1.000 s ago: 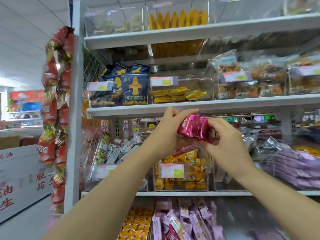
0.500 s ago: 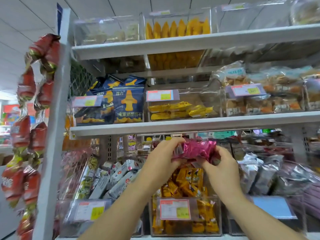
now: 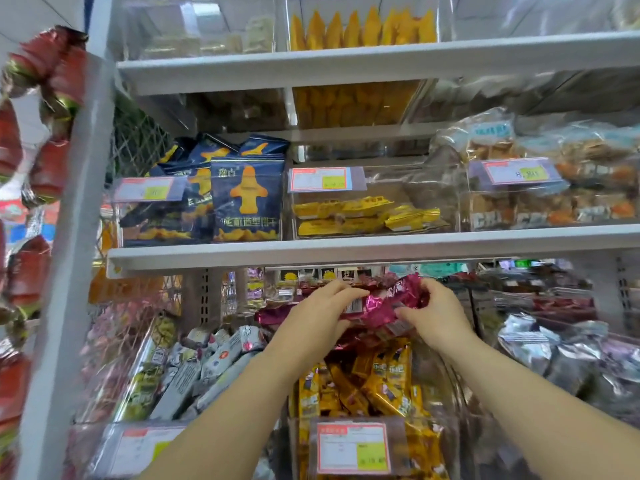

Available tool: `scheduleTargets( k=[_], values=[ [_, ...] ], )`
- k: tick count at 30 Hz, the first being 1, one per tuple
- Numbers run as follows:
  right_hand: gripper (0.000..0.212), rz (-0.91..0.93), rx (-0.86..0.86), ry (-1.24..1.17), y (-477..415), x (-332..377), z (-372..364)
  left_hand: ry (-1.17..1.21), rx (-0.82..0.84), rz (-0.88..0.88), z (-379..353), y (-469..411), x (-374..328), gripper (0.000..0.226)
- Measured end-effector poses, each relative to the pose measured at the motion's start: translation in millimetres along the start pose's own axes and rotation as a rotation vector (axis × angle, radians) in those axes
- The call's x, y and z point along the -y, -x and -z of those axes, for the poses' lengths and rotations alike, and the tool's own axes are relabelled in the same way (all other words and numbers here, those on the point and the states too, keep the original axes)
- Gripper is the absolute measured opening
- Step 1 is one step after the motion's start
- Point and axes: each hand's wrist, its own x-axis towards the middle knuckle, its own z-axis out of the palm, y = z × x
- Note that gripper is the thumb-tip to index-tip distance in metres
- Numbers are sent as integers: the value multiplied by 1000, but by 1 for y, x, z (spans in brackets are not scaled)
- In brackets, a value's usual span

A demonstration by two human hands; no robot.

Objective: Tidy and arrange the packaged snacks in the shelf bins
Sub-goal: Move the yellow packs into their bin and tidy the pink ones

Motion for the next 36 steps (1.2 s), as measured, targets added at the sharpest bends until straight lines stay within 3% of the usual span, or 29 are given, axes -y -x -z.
scheduleTargets(
  k=[5,7,11,14,16,20,23,26,31,34,36],
  values=[
    [69,-92,113,217,-21,-9,13,-214,53,-40,-15,-16,2,50],
    [74,-118,163,284,-29,-12,14,-286,58,-56,-22,-22,1,52],
    [79,28,232,478,-40,-13,14,-293,61,-40,-31,-33,3,53],
    [89,68,411,669,-45,-15,17,-281,61,-17,-35,-40,5,53],
    [77,116,414,852,-46,-18,15,-269,61,-10,-38,-44,5,52],
    [26,228,188,1017,-48,-19,7,-213,26,-17,-43,-50,3,49],
    [17,230,104,1102,-51,-19,8,-178,48,-29,-48,-56,4,47],
    [18,237,94,1102,-51,-20,5,-144,92,-28,-51,-60,7,41],
    [27,246,90,834,-51,-20,2,-1,110,12,-49,-64,9,41],
    [44,249,263,705,-50,-20,-1,115,88,44,-41,-60,13,36],
    [53,265,315,758,-48,-23,-6,147,103,63,-37,-55,16,30]
  ],
)
